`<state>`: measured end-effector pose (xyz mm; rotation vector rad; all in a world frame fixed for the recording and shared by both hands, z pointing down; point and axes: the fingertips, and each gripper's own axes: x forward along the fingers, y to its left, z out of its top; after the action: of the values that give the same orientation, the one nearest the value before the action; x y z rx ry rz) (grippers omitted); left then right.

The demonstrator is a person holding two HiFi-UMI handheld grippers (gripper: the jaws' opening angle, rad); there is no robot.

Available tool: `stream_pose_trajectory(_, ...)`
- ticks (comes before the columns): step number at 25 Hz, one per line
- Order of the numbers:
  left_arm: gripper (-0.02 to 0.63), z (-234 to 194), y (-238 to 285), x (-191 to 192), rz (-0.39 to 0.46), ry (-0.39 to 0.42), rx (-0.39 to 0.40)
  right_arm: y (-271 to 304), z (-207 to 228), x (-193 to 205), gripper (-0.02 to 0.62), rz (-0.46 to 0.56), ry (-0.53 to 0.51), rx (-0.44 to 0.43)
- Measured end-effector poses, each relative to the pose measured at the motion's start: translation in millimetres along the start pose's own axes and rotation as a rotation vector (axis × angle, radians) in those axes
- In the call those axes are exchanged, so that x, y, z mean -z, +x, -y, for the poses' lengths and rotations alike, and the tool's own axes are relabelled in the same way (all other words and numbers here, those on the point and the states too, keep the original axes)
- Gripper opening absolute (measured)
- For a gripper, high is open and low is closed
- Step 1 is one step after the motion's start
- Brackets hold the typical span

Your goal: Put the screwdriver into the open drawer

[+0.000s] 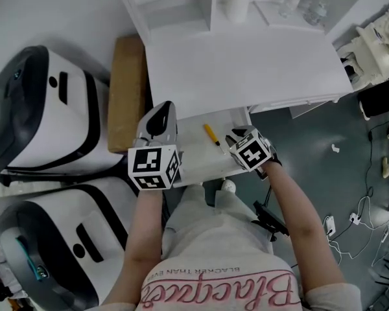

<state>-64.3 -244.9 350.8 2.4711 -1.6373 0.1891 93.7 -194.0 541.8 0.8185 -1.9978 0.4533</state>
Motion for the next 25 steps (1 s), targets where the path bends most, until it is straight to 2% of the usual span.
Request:
stream_pose_trajectory(10, 0.012, 7.4, -15.0, -22.0, 0.060, 0.040, -0.007, -41.7, -0.6, -32.5, 0.097, 0.119, -0.067, 0.038)
stream_pose_trajectory(15, 0.012, 10.5, -18.3, -36.0, 0.091, 0.058, -0.004, -67.6, 2.4, -54.9, 0.067, 0.202, -0.066, 0.075)
stream_pose_trajectory(20, 0.012, 11.8, -22.1, -48.6, 0.120, 0.075, -0.004, -88.1, 4.9, -71.8, 0.004, 0.280, -0.040, 0.108)
stream_pose_trajectory(25, 0.012, 12.0, -26.5, -60.8, 0.150, 0.093, -0.001, -106.2, 0.5, -83.1, 0.003, 0.334, -0.033, 0.115)
